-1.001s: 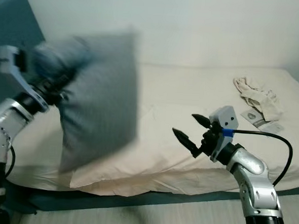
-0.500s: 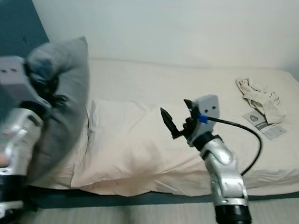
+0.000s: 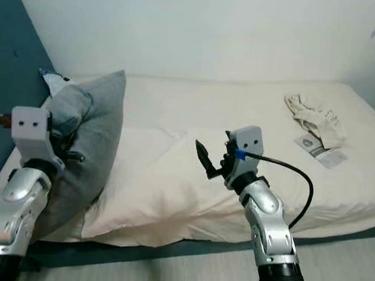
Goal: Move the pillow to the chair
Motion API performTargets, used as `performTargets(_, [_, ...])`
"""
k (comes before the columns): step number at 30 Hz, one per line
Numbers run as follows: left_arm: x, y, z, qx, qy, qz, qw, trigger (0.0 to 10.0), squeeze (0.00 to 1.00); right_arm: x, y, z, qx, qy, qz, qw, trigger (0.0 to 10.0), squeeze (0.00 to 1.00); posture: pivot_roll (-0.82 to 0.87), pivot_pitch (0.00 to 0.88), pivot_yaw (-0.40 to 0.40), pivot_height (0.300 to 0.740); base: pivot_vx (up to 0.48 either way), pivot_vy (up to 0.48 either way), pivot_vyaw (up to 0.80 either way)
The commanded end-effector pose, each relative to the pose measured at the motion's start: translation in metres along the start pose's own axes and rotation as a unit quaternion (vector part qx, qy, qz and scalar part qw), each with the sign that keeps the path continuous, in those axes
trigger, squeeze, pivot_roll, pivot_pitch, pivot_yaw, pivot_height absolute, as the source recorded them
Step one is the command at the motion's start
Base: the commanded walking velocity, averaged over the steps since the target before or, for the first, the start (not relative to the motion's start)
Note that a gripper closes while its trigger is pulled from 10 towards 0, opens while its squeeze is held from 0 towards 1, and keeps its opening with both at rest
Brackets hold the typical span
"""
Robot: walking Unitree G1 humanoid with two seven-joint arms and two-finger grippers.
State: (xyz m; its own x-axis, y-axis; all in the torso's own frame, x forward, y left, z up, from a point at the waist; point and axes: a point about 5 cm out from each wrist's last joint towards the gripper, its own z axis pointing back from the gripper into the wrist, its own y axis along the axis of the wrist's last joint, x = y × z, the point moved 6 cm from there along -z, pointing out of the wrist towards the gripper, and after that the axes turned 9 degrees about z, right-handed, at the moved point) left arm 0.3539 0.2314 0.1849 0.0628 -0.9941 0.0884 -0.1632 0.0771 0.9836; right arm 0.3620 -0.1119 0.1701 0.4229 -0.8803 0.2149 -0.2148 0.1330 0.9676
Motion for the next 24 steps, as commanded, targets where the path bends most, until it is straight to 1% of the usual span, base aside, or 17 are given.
performTargets(1, [0.018,0.024,-0.003,0.046,-0.021,0.009,0.999,10.0,0.0,-0.004,-0.013,0.0,-0.021,0.001,0.0,1.0,10.0,0.0,0.04,0.077,-0.015,0.74,0.0,0.0,0.0])
performTargets(2, [0.018,0.024,-0.003,0.046,-0.021,0.009,0.999,10.0,0.0,-0.004,-0.013,0.0,-0.021,0.001,0.0,1.0,10.0,0.0,0.04,0.077,-0.015,0.74,0.0,0.0,0.0])
performTargets(3, [0.023,0.023,-0.005,0.045,-0.023,0.011,0.999,10.0,0.0,-0.005,-0.015,0.0,-0.026,-0.002,0.002,1.0,10.0,0.0,0.04,0.077,-0.014,0.74,0.0,0.0,0.0])
performTargets(6, [0.048,0.006,-0.004,0.023,-0.047,0.018,0.998,10.0,0.0,-0.004,-0.017,-0.002,-0.025,-0.015,-0.001,1.0,10.0,0.0,0.03,0.074,-0.01,0.74,0.0,0.0,0.0])
performTargets(7, [0.048,0.006,-0.004,0.023,-0.047,0.018,0.998,10.0,0.0,-0.004,-0.017,-0.002,-0.025,-0.015,-0.001,1.0,10.0,0.0,0.03,0.074,-0.01,0.74,0.0,0.0,0.0])
performTargets(8, [0.051,0.0,-0.003,0.014,-0.047,0.033,0.998,10.0,0.0,-0.001,-0.017,-0.001,-0.023,-0.028,-0.004,0.999,10.0,0.0,0.03,0.071,-0.009,0.74,0.0,0.0,0.0])
performTargets(12, [0.053,-0.006,-0.003,0.012,-0.043,0.031,0.999,10.0,0.0,0.003,-0.019,0.0,-0.025,-0.041,-0.006,0.999,10.0,0.0,0.03,0.069,-0.007,0.74,0.0,0.0,0.0])
performTargets(14, [0.057,-0.009,-0.004,0.011,-0.048,0.022,0.999,10.0,0.0,0.007,-0.018,0.0,-0.02,-0.056,-0.014,0.998,10.0,0.0,0.02,0.069,-0.005,0.74,0.0,0.0,0.0])
performTargets(16, [0.058,-0.009,-0.004,0.012,-0.05,0.018,0.999,10.0,0.0,0.009,-0.017,-0.001,-0.019,-0.061,-0.012,0.998,10.0,0.0,0.02,0.068,-0.005,0.74,0.0,0.0,0.0])
performTargets(20, [0.056,-0.012,-0.006,0.007,-0.04,0.007,0.999,10.0,0.0,0.01,-0.018,-0.003,-0.02,-0.065,0.01,0.998,10.0,0.0,0.02,0.065,-0.001,0.74,0.0,0.0,0.0])
performTargets(24, [0.055,-0.011,-0.007,0.01,-0.033,0.009,0.999,10.0,0.0,0.013,-0.015,-0.005,-0.015,-0.07,0.018,0.997,10.0,0.0,0.02,0.065,0.0,0.74,0.0,0.0,0.0])
